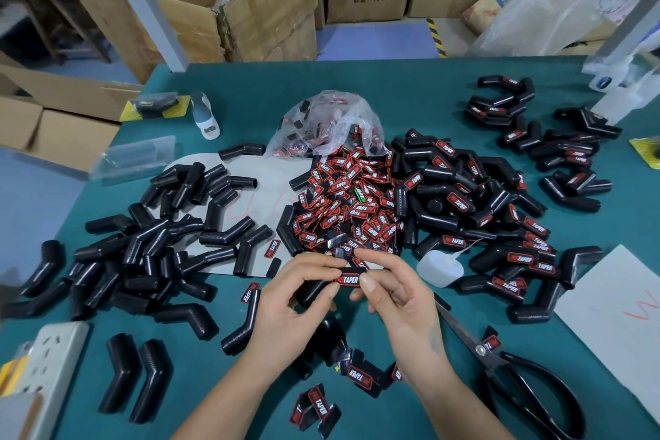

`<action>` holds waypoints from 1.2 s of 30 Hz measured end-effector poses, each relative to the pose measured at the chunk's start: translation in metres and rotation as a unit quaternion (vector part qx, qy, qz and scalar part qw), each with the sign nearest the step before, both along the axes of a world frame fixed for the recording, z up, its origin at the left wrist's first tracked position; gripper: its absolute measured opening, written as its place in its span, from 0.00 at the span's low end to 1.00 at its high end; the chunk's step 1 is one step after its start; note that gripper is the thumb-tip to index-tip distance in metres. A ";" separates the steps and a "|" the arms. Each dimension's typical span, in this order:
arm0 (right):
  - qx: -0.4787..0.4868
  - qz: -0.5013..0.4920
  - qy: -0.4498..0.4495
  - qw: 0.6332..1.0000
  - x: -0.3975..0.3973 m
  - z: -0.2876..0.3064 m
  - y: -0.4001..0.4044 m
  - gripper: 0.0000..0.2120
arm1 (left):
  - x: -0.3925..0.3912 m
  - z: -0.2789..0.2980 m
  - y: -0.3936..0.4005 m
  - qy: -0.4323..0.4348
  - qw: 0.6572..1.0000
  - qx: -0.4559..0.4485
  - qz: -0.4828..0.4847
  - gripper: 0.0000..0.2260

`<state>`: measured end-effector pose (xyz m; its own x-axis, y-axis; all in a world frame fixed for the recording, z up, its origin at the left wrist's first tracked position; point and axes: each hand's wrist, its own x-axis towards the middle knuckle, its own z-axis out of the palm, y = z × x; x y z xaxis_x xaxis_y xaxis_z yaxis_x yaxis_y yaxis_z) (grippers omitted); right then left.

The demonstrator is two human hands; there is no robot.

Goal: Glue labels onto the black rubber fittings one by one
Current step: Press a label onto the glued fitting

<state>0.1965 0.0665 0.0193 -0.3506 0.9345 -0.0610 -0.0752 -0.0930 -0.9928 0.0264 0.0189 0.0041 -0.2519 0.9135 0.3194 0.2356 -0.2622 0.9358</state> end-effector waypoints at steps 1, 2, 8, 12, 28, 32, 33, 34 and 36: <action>-0.004 -0.001 0.002 1.000 0.000 0.000 0.000 0.15 | 0.000 0.001 0.000 -0.009 1.000 -0.001 -0.002 0.07; -0.008 -0.002 0.007 1.000 0.000 0.001 0.000 0.15 | 0.000 0.002 0.000 -0.017 1.000 -0.003 -0.006 0.06; -0.044 -0.011 0.051 0.998 -0.001 0.001 0.002 0.17 | -0.003 0.002 0.001 -0.030 0.998 -0.057 -0.019 0.09; -0.051 -0.006 0.061 0.997 -0.002 0.002 0.002 0.17 | 0.002 0.006 0.000 -0.078 0.993 -0.082 -0.019 0.11; -0.038 -0.005 0.030 0.999 -0.008 0.001 -0.002 0.14 | 0.011 0.003 0.000 -0.016 0.997 -0.060 0.037 0.12; -0.029 -0.009 0.040 0.999 -0.010 0.000 -0.003 0.21 | 0.013 0.003 -0.001 0.048 0.998 -0.009 0.035 0.09; -0.025 -0.013 0.040 0.999 -0.011 0.000 -0.002 0.22 | 0.013 0.002 -0.001 0.062 0.998 0.002 0.031 0.10; -0.022 -0.019 0.038 0.999 -0.011 -0.001 -0.002 0.22 | 0.014 0.001 -0.002 0.078 0.997 0.013 0.028 0.10; -0.019 -0.028 0.035 0.999 -0.009 -0.002 -0.002 0.21 | 0.015 0.000 -0.003 0.099 0.994 0.026 0.030 0.11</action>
<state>0.1870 0.0648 0.0178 -0.3033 0.9501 -0.0729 -0.1511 -0.1235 -0.9808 0.0415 0.0156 0.0039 -0.2334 0.8794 0.4149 0.4313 -0.2888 0.8547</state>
